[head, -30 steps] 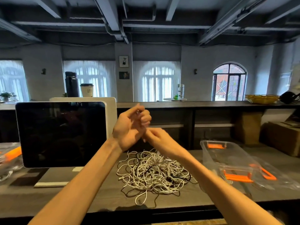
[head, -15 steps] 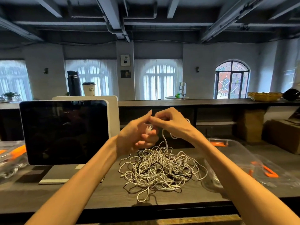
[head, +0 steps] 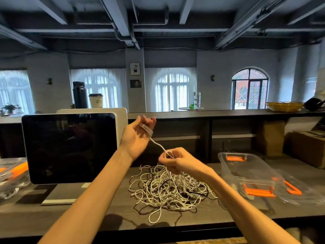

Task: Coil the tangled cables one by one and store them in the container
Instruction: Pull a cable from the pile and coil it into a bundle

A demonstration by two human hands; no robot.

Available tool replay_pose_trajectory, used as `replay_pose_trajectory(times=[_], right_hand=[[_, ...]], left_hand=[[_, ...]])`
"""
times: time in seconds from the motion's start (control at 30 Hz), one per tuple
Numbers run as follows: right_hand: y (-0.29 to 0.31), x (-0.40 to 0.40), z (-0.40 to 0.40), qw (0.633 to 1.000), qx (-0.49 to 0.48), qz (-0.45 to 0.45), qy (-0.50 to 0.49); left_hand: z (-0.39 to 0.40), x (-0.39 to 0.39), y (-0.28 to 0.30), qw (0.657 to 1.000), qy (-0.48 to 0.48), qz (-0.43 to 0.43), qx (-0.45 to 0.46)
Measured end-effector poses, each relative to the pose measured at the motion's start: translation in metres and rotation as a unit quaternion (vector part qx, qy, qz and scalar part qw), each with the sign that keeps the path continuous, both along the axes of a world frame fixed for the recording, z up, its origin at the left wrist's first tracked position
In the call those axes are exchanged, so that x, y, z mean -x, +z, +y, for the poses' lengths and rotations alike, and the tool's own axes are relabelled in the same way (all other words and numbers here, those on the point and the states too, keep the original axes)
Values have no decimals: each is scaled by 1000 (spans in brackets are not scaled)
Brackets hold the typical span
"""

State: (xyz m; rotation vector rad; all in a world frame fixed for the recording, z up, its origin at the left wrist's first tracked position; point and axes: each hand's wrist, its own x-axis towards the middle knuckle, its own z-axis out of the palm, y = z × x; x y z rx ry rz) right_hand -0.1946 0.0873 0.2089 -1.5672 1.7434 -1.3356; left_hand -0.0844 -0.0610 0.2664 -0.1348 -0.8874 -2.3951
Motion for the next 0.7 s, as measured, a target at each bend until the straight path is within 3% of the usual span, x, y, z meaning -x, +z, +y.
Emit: replay_pose_trajectory(times=[0.07, 0.1, 0.17, 0.2, 0.23, 0.27, 0.4, 0.47, 0.57, 0.7], right_hand=[[0, -3, 3, 1000, 14, 15, -20], [4, -2, 4, 998, 26, 37, -33], [18, 0, 6, 993, 54, 89, -55], [25, 2, 7, 990, 64, 107, -64], [31, 6, 8, 988, 70, 121, -73], [37, 9, 8, 985, 75, 132, -84], [54, 24, 5, 967, 121, 159, -156], [56, 26, 4, 969, 147, 119, -162], [46, 20, -1, 978, 163, 38, -126], [23, 8, -14, 985, 142, -51, -87]], left_hand=[[-9, 7, -5, 983, 116, -62, 127], [-12, 11, -12, 944, 186, -122, 245], [-16, 18, -30, 814, 282, -203, 466], [-19, 19, -38, 764, 293, -221, 531], [-20, 18, -42, 735, 283, -231, 571], [-16, 16, -43, 729, 252, -237, 590], [18, 3, -35, 785, 69, -251, 562], [33, -3, -27, 828, -59, -224, 510], [45, -10, -18, 888, -194, -154, 388], [54, -9, -18, 940, -281, -30, 189]])
